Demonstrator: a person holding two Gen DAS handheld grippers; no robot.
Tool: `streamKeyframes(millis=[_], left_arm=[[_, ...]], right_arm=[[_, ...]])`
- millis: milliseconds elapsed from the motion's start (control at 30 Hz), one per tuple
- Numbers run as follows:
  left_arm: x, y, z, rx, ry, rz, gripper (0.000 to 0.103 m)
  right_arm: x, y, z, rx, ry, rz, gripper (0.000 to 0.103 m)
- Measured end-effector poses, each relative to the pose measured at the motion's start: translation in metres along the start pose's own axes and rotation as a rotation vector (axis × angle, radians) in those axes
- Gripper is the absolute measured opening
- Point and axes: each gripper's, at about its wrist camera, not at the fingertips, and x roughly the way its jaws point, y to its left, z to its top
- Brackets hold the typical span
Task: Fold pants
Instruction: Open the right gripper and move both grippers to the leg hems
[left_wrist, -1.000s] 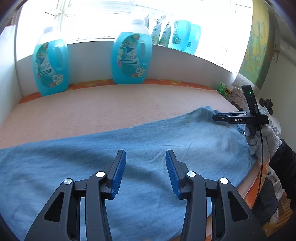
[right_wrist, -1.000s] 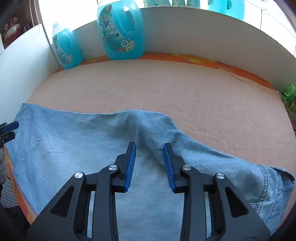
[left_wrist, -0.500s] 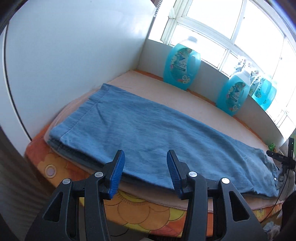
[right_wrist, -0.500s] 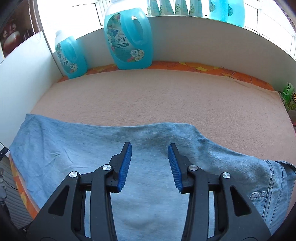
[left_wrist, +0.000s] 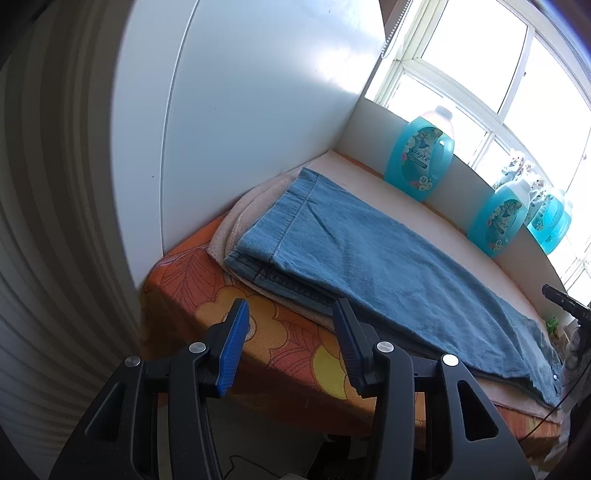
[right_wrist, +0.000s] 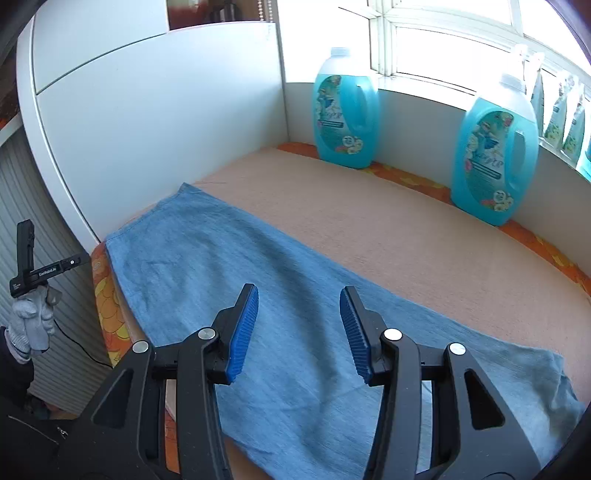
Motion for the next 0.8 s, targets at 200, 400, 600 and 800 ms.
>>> streamKeyframes(millis=[200,400,600,800], left_arm=[[0.009,0.013,0.008,0.019,-0.012,-0.019,0.046],[0.023,0.023,0.019,0.033,-0.008,-0.018,0.046],[0.036,0.025,0.022,0.049,0.012,-0.004,0.046],[0.043,0.027,0.022,0.041,0.036,-0.001,0.046]], right_arm=[[0.054,0.106,0.018,-0.198,0.06,0.133,0.048],[0.093,0.178,0.015,-0.35,0.117,0.21,0.048],[0.115,0.204,0.014,-0.384,0.145,0.259,0.048],[0.127,0.212,0.013,-0.386,0.159,0.284,0.048]])
